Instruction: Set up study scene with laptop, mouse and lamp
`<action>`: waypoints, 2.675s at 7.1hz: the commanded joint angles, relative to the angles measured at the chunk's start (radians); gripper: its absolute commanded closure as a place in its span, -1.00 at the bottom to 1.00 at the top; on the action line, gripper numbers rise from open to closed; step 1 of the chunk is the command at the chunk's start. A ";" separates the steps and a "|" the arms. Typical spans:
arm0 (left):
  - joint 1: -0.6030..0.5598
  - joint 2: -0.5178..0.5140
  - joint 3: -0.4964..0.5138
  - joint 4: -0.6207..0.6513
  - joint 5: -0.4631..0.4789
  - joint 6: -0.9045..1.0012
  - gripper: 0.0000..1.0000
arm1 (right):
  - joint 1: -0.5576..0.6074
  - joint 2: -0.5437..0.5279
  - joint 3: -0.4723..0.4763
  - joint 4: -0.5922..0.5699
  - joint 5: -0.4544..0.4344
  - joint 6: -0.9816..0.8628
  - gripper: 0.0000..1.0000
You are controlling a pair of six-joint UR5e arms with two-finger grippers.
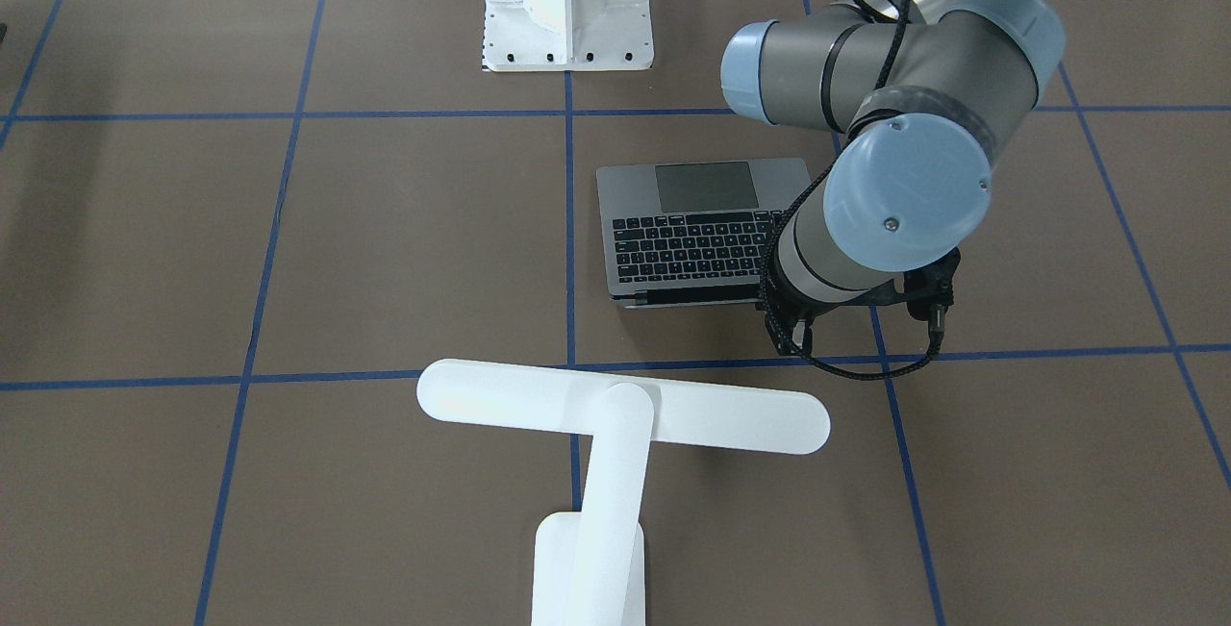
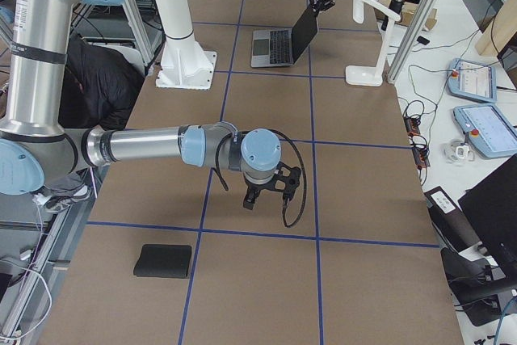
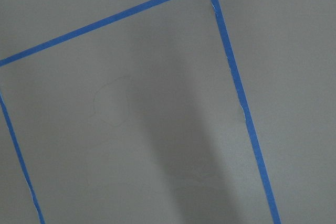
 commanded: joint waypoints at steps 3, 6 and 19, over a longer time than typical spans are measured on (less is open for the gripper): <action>0.000 0.003 0.002 -0.022 0.002 -0.008 -0.13 | 0.000 0.001 0.001 0.000 0.001 0.000 -0.99; -0.003 0.003 0.003 -0.019 0.003 -0.005 -1.00 | 0.000 0.001 -0.001 0.000 0.000 0.000 -0.99; -0.040 0.306 -0.506 -0.019 0.186 0.842 -1.00 | -0.056 0.013 -0.122 0.212 -0.006 -0.081 -0.99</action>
